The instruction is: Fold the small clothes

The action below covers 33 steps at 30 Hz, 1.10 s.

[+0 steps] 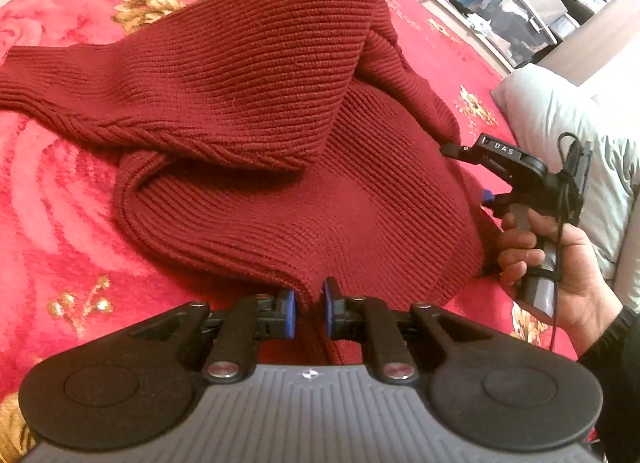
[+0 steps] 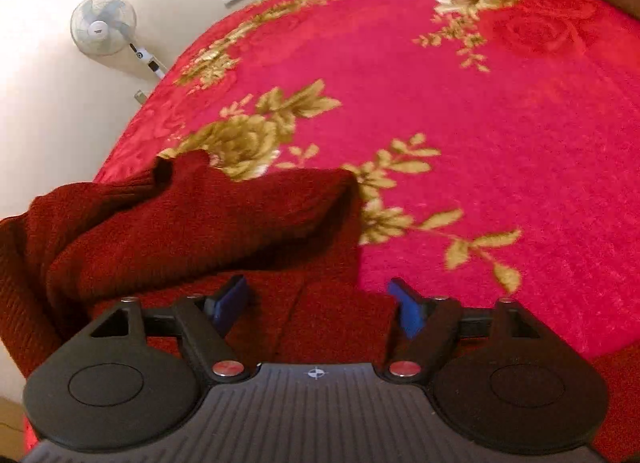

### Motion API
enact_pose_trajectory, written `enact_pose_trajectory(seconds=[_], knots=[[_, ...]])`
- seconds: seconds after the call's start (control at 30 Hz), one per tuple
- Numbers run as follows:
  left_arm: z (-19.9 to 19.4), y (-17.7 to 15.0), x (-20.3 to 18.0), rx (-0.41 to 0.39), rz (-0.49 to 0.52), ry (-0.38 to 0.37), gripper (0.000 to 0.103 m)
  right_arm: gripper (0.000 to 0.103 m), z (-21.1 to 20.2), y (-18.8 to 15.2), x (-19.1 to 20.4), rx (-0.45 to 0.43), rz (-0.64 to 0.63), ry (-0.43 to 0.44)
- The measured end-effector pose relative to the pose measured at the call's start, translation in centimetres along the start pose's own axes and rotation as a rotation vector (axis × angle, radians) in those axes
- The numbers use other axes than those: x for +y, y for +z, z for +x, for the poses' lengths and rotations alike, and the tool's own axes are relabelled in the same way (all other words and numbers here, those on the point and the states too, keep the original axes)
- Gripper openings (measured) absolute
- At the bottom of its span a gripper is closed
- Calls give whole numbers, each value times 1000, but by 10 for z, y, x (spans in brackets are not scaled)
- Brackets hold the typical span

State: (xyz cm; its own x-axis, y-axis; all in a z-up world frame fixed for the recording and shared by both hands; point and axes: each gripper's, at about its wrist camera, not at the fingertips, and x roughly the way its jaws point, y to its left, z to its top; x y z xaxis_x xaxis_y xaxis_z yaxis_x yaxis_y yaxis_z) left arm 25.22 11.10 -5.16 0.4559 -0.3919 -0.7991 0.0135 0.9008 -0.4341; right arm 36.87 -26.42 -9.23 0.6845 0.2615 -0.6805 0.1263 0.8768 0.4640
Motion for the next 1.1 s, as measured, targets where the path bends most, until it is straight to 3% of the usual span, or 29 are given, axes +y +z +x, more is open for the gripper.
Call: enact_pose_trajectory(seconds=[0.03, 0.07, 0.23, 0.37, 0.47, 0.53, 0.67, 0.77, 0.97, 1.03, 1.1], knots=[[1, 0, -1, -1, 2, 3, 14, 48, -2, 4, 8, -1, -16, 15], [2, 0, -2, -5, 4, 8, 14, 32, -6, 0, 14, 1, -41, 22], [0, 1, -8, -51, 36, 34, 12, 22, -37, -5, 32, -60, -136, 30], [-20, 0, -15, -162, 106, 20, 10, 18, -98, 20, 40, -161, -130, 111], [-50, 0, -12, -274, 125, -57, 10, 18, -161, 27, 58, -250, -202, 130], [-70, -3, -9, -322, 129, -132, 10, 18, -210, 28, 59, -314, -185, 122], [-114, -19, -6, -389, 184, -291, 10, 18, -299, 2, 49, -439, -226, 68], [-143, -41, 0, -354, 226, -353, 10, 19, -339, -43, 38, -440, -283, 40], [-141, -93, 24, -107, 419, -229, 10, 25, -333, -148, 8, -141, -482, 88], [-136, -100, 30, -56, 474, -251, 10, 26, -335, -167, -5, -142, -506, 63], [-135, -105, 31, -40, 491, -261, 10, 35, -335, -165, -25, -171, -446, 50]])
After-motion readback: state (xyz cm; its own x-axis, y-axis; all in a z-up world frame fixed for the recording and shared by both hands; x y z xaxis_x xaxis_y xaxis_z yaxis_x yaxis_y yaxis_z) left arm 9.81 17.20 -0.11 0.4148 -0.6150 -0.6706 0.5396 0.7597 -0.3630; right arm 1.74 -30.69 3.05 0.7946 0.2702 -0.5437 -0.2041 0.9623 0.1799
